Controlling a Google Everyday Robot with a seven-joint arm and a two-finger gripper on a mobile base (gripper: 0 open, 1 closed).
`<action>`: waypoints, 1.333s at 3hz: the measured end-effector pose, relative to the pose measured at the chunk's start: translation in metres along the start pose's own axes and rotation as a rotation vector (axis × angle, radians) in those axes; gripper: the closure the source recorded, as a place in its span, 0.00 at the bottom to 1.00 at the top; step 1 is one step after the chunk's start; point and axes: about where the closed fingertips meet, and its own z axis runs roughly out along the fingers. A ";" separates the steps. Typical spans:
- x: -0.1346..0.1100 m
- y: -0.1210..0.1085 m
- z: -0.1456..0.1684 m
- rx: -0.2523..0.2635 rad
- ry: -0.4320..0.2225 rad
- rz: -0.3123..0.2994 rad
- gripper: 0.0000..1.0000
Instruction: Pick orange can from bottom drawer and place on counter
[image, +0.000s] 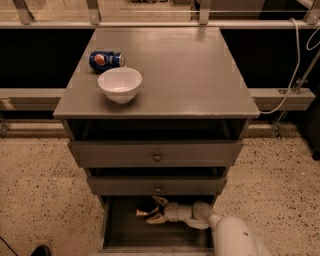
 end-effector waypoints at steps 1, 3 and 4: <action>-0.001 0.011 0.012 -0.038 0.005 -0.015 0.20; -0.003 0.038 0.024 -0.100 0.031 -0.056 0.61; -0.007 0.052 0.017 -0.101 -0.009 -0.071 0.84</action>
Offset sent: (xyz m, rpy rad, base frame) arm -0.0274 0.0361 -0.0028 -0.0558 -0.0203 0.1277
